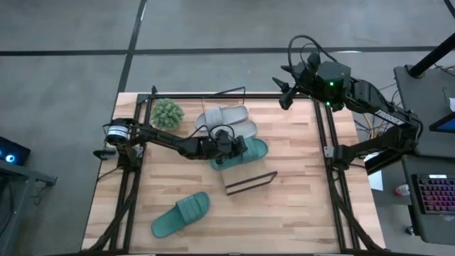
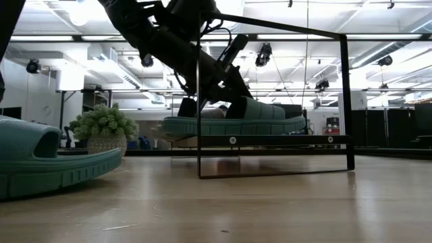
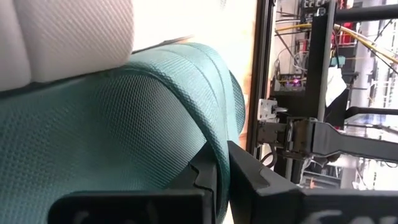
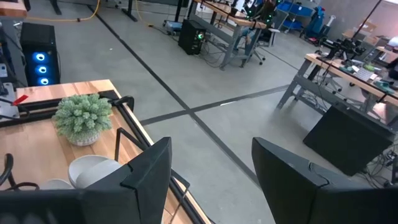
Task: Pick and place slides into the shelf
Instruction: Put the top green slipper on the shelf, then put the green slipper on the shelf
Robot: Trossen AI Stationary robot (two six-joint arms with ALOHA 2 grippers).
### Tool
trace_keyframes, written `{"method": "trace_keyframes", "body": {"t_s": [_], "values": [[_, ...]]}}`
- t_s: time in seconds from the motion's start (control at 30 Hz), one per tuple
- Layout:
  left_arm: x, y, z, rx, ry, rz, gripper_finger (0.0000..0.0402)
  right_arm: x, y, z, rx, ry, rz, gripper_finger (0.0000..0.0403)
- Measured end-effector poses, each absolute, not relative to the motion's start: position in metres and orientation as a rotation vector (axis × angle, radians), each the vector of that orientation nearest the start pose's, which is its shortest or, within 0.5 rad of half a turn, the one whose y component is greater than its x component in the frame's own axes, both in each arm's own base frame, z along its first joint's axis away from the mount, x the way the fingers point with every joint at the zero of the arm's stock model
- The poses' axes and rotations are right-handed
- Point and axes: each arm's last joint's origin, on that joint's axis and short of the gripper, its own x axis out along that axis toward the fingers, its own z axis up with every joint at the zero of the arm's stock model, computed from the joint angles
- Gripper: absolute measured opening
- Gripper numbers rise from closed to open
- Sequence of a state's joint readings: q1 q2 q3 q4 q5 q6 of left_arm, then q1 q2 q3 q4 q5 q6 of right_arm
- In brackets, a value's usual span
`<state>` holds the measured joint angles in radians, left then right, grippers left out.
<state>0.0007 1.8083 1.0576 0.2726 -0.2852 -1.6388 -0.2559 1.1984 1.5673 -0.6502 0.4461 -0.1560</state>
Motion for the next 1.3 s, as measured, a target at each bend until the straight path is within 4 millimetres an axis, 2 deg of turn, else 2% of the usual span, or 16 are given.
{"method": "trace_keyframes", "body": {"t_s": [0.17,0.27,0.4,0.6,0.73,1.1,1.3], "values": [[0.387,0.009,0.193,-1.524,0.130,0.597,0.0002,0.211,-0.068,0.468,-0.177,0.340,-0.674,0.0215],[0.387,0.009,0.193,-1.502,0.135,0.594,0.0016,0.211,-0.068,0.468,-0.177,0.340,-0.674,0.0215],[0.386,0.009,0.194,-1.497,0.134,0.593,0.0054,0.211,-0.068,0.468,-0.177,0.340,-0.674,0.0215],[0.387,0.008,0.195,-1.506,0.152,0.564,0.0132,0.211,-0.068,0.468,-0.177,0.341,-0.673,0.0215],[0.387,0.007,0.196,-1.524,0.185,0.537,0.0165,0.210,-0.068,0.467,-0.178,0.346,-0.673,0.0215],[0.385,0.006,0.198,-1.535,0.210,0.519,0.0173,0.210,-0.068,0.465,-0.180,0.374,-0.670,0.0215],[0.375,0.006,0.205,-1.502,0.271,0.573,0.0173,0.209,-0.068,0.463,-0.182,0.391,-0.668,0.0215]]}}
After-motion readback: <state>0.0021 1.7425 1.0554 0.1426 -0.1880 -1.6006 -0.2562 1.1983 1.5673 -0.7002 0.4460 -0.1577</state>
